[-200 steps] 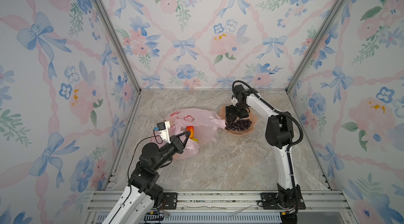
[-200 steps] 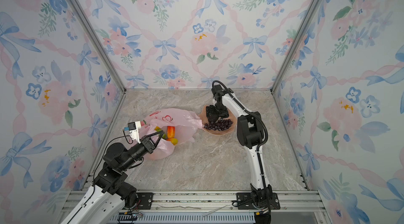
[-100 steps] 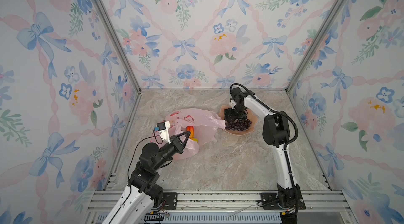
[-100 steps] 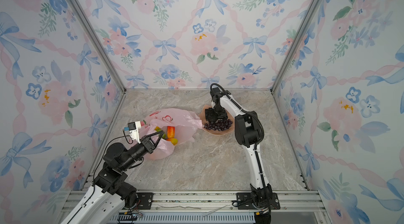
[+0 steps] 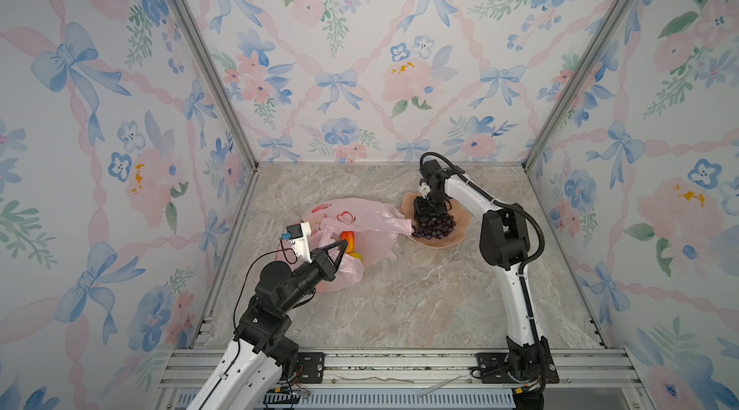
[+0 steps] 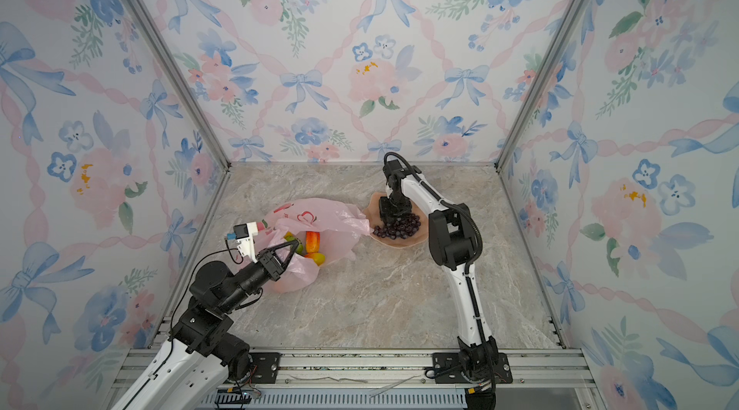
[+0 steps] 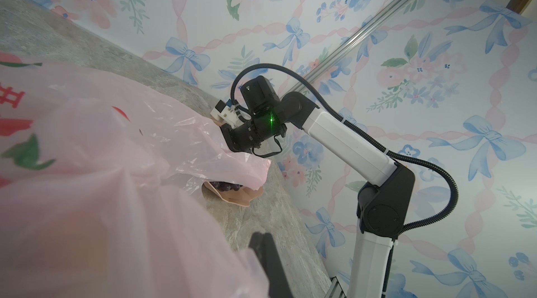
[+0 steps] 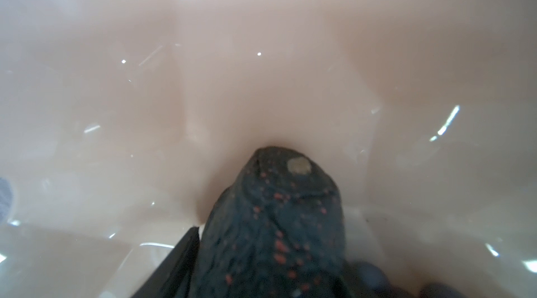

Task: Place the fruits into the plastic bag
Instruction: Pick up the fruit from the plate.

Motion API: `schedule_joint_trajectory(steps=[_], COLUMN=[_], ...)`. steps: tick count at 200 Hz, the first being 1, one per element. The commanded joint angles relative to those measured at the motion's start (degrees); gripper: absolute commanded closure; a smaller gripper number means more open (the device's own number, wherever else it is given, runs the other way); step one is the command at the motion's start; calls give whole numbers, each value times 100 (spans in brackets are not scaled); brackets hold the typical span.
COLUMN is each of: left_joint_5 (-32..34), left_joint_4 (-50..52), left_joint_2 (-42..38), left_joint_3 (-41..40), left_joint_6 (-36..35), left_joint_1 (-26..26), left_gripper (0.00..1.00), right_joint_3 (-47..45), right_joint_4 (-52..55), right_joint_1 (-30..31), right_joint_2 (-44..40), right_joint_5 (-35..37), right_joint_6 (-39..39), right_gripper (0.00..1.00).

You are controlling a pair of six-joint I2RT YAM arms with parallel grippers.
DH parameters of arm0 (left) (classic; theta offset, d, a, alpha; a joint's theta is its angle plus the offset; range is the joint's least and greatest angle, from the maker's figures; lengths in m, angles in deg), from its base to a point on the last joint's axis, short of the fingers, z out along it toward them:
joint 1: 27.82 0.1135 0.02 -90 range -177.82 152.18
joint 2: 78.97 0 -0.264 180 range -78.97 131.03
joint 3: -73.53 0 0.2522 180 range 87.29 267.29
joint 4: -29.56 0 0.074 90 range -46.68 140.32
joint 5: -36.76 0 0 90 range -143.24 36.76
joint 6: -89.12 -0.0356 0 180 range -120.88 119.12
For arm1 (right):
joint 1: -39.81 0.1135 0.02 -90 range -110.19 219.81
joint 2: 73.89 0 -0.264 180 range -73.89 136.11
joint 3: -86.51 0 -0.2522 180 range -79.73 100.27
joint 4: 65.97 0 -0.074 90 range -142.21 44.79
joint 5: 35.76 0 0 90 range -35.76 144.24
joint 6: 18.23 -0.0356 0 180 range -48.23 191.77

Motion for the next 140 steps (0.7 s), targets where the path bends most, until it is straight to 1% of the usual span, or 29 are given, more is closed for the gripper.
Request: schedule_joint_trajectory(steps=[1, 23, 78, 112, 140], left_joint_5=[68, 87, 87, 89, 73], left_joint_4=[73, 108, 117, 118, 100], left_joint_2=[-122, -173, -216, -221, -226], left_joint_3=[-69, -77, -89, -98, -106], left_joint_6=[-77, -86, -72, -68, -59], left_joint_1=[39, 54, 54, 62, 69], left_gripper=[100, 100, 100, 100, 100], right_joint_3=[102, -27, -876, -1354, -1567], right_joint_4=[-70, -232, -1124, -1641, -1896], right_joint_1=[68, 68, -29, -108, -137], right_joint_2=[-25, -196, -955, -1379, -1641], right_joint_5=[-4, 72, 241, 229, 205], right_joint_6=[-101, -110, -226, -277, -238], right_gripper=[40, 43, 52, 52, 52])
